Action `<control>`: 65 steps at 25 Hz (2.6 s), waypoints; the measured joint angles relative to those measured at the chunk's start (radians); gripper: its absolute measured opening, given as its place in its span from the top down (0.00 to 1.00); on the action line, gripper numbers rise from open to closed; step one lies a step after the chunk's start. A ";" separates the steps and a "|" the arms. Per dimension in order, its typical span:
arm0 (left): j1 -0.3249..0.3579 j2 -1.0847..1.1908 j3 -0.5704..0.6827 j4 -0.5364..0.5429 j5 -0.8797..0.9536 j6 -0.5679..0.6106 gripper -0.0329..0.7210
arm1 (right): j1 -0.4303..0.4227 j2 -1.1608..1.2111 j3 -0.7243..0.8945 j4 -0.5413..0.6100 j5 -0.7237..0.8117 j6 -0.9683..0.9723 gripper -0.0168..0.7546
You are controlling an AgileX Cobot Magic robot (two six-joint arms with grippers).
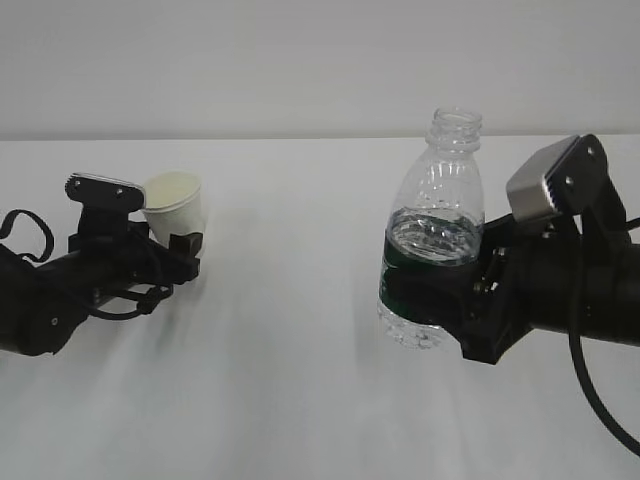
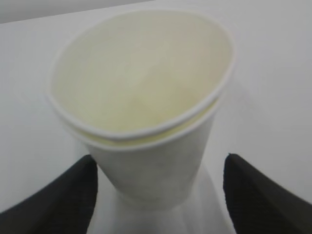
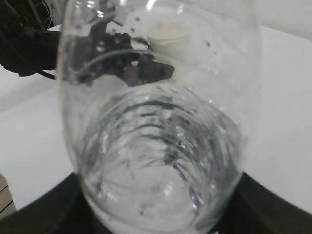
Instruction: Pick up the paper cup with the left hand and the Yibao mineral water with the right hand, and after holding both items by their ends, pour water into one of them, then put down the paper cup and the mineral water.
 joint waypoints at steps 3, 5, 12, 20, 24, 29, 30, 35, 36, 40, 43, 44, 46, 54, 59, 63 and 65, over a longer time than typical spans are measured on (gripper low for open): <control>0.000 0.002 -0.010 0.002 0.010 0.000 0.19 | 0.000 0.000 0.000 0.000 0.002 0.002 0.37; 0.000 0.002 -0.012 0.002 0.015 0.000 0.19 | 0.000 0.000 0.000 0.000 0.002 0.002 0.37; 0.003 0.002 -0.012 0.002 0.024 0.000 0.19 | 0.000 0.000 0.000 0.000 0.002 0.005 0.37; 0.026 0.010 -0.021 0.011 -0.026 0.000 0.19 | 0.000 -0.002 0.000 0.000 0.002 0.008 0.37; 0.028 0.041 -0.021 0.069 -0.040 -0.003 0.19 | 0.000 -0.002 0.000 0.000 0.002 0.012 0.37; 0.030 0.066 -0.021 0.089 -0.080 -0.017 0.19 | 0.000 -0.002 0.000 -0.018 0.002 0.030 0.37; 0.032 0.068 -0.021 0.091 -0.087 -0.025 0.19 | 0.000 -0.002 0.000 -0.026 0.002 0.036 0.37; 0.038 0.071 -0.021 0.091 -0.108 -0.032 0.19 | 0.000 -0.002 0.000 -0.043 0.002 0.053 0.37; 0.038 0.071 -0.021 0.091 -0.108 -0.034 0.19 | 0.000 -0.002 0.000 -0.045 0.002 0.056 0.37; 0.044 0.071 -0.021 0.094 -0.112 -0.034 0.19 | 0.000 -0.002 0.000 -0.045 0.002 0.059 0.37; 0.048 0.071 -0.021 0.096 -0.118 -0.034 0.19 | 0.000 -0.002 0.000 -0.047 0.002 0.063 0.37; 0.050 0.071 -0.021 0.096 -0.125 -0.034 0.19 | 0.000 -0.002 0.000 -0.049 0.002 0.065 0.37; 0.050 0.071 -0.021 0.096 -0.145 -0.036 0.19 | 0.000 -0.002 0.000 -0.049 0.002 0.067 0.37; 0.050 0.071 -0.021 0.099 -0.159 -0.040 0.19 | 0.000 -0.002 0.000 -0.052 0.002 0.073 0.37; 0.050 0.071 -0.021 0.099 -0.159 -0.040 0.19 | 0.000 -0.002 0.000 -0.054 0.002 0.075 0.37; 0.050 0.071 -0.021 0.099 -0.159 -0.048 0.19 | 0.000 -0.002 0.000 -0.054 0.002 0.075 0.37; 0.050 0.071 -0.021 0.099 -0.159 -0.050 0.19 | 0.000 -0.002 0.000 -0.054 0.002 0.075 0.37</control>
